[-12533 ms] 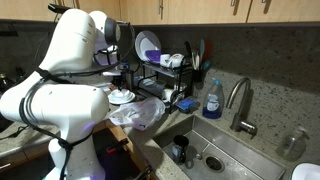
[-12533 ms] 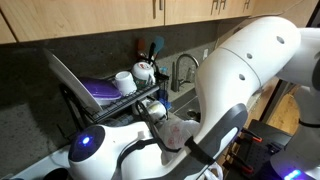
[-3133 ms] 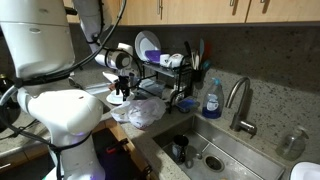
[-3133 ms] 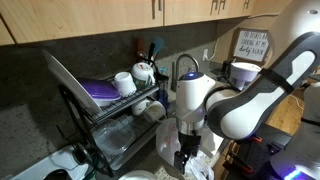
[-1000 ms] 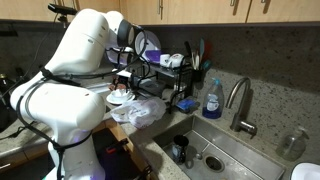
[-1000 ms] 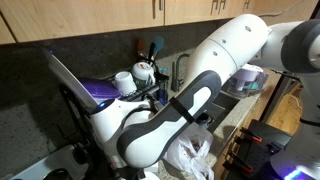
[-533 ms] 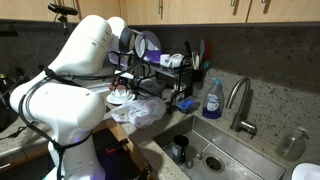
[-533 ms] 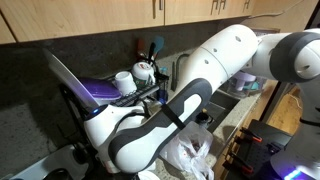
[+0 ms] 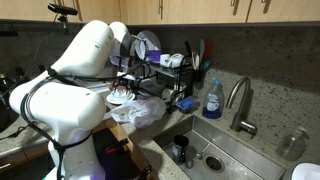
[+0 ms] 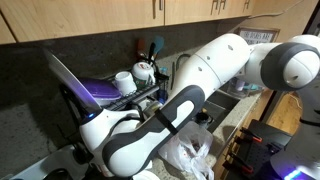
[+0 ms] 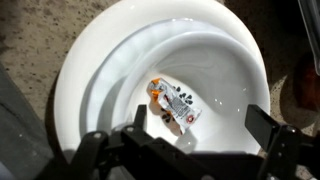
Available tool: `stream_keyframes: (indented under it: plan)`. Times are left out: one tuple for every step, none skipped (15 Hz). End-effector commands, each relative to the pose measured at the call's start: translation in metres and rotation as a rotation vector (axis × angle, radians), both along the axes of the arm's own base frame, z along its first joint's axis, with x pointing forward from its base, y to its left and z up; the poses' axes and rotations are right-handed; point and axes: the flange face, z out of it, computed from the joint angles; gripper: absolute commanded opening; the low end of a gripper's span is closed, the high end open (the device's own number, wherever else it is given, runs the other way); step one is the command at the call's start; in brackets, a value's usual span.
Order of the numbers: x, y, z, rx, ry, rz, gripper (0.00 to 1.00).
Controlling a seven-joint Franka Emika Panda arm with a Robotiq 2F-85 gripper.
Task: Take the objects from the white bowl one at a time and put them in the plastic bag
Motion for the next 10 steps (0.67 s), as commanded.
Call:
stream_keyframes:
  plan:
    - [0.004, 0.008, -0.007, -0.002, 0.009, 0.047, 1.0]
    - [0.004, 0.009, -0.01, 0.0, 0.012, 0.054, 1.0]
    - [0.004, 0.01, -0.013, 0.001, 0.014, 0.055, 1.0]
    - [0.005, 0.01, -0.015, 0.001, 0.016, 0.054, 1.0]
    - [0.007, 0.01, -0.017, 0.0, 0.015, 0.052, 1.0]
    - [0.008, 0.01, -0.017, 0.001, 0.014, 0.05, 1.0]
    - [0.009, 0.01, -0.018, 0.001, 0.013, 0.049, 0.85]
    - [0.01, 0.011, -0.018, 0.002, 0.013, 0.048, 0.74]
    - [0.011, 0.011, -0.018, 0.004, 0.012, 0.047, 0.66]
    - [0.012, 0.011, -0.017, 0.005, 0.01, 0.048, 0.58]
